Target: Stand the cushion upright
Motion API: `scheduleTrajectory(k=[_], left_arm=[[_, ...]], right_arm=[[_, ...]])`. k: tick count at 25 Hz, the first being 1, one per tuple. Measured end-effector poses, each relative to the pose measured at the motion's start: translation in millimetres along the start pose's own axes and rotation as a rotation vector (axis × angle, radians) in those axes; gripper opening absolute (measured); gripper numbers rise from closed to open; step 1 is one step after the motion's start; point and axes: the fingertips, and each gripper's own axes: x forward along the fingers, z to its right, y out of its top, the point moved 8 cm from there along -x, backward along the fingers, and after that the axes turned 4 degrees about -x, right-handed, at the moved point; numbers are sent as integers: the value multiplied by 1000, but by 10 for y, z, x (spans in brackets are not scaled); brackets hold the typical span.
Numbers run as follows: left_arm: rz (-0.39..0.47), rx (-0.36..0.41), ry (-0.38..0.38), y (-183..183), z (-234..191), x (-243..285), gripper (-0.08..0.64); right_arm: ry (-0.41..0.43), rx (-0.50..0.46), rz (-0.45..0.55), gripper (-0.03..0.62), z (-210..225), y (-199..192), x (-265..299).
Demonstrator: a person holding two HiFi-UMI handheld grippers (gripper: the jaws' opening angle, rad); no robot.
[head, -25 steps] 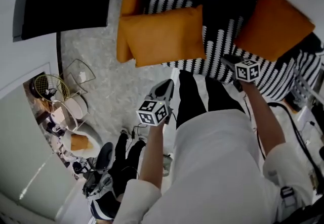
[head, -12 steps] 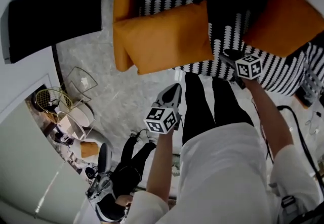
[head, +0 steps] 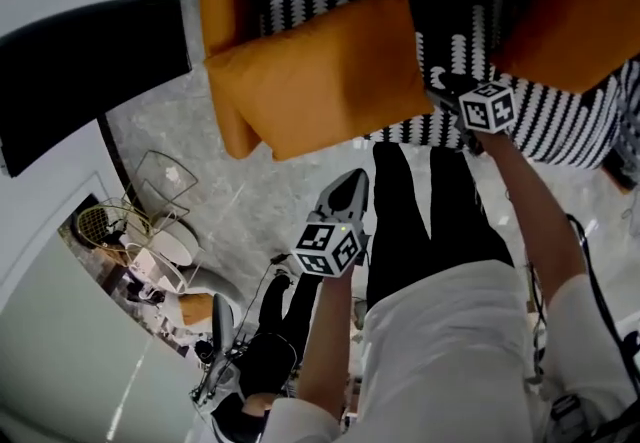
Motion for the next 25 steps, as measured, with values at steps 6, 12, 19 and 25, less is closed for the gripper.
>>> scheduleTrajectory(k=[6, 12, 19, 25], left_arm=[[-21, 13, -1, -25, -98, 136, 2], [-39, 5, -15, -106, -249, 267, 2], [-69, -18, -14, -168, -339, 364, 2], [-91, -23, -6, -235, -428, 344, 2]], right_arm=[[2, 5, -31, 259, 224, -14, 279], [20, 38, -37, 299, 355, -54, 639], [127, 126, -48, 356, 569, 43, 845], [233, 189, -85, 353, 581, 72, 1065]])
